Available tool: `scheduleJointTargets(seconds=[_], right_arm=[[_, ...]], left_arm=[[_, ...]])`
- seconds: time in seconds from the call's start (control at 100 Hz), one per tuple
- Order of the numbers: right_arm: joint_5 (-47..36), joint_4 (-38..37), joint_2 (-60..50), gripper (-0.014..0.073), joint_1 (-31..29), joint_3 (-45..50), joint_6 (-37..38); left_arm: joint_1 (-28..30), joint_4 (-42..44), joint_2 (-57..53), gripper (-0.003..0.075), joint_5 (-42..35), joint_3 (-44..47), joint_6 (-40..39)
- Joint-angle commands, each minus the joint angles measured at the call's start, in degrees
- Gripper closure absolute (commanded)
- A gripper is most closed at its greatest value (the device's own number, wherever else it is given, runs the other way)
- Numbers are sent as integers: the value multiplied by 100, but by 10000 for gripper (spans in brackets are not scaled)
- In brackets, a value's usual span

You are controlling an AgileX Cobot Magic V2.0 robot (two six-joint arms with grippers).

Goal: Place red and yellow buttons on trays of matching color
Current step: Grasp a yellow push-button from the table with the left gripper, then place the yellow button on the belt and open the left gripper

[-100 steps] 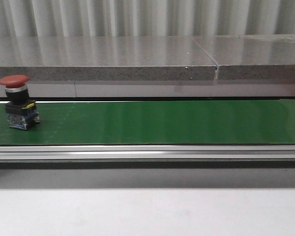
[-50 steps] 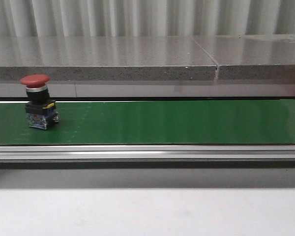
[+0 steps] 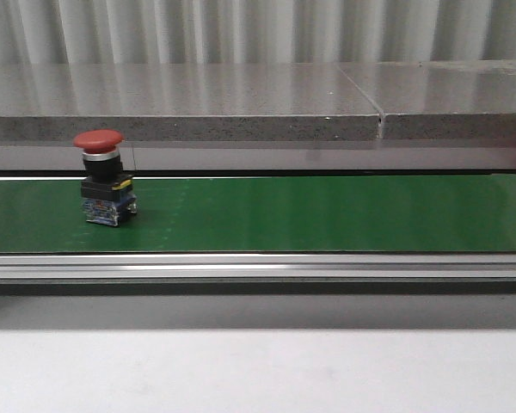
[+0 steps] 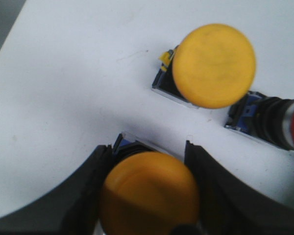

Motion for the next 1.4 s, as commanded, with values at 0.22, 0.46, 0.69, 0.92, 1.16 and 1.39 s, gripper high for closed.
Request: scheduleJointTargets(seconds=[0.22, 0.46, 0.69, 0.92, 1.16, 1.39], right_arm=[[-386, -52, -27, 662, 11, -139, -37], [-386, -52, -27, 662, 11, -139, -37], [-386, -52, -27, 662, 11, -139, -37], [-386, -52, -27, 662, 11, -139, -37], [-386, -52, -27, 662, 11, -139, -37], [-386, -52, -27, 662, 11, -139, -37]], left_arm=[[-216, -176, -1549, 740, 182, -190, 125], [-839, -176, -2252, 740, 482, -116, 188], [-1511, -176, -2350, 740, 587, 386, 290], [-1913, -166, -2350, 740, 198, 1030, 290], [-1998, -166, -2263, 740, -39, 1313, 290], [-1998, -176, -1974, 733, 197, 1313, 290]])
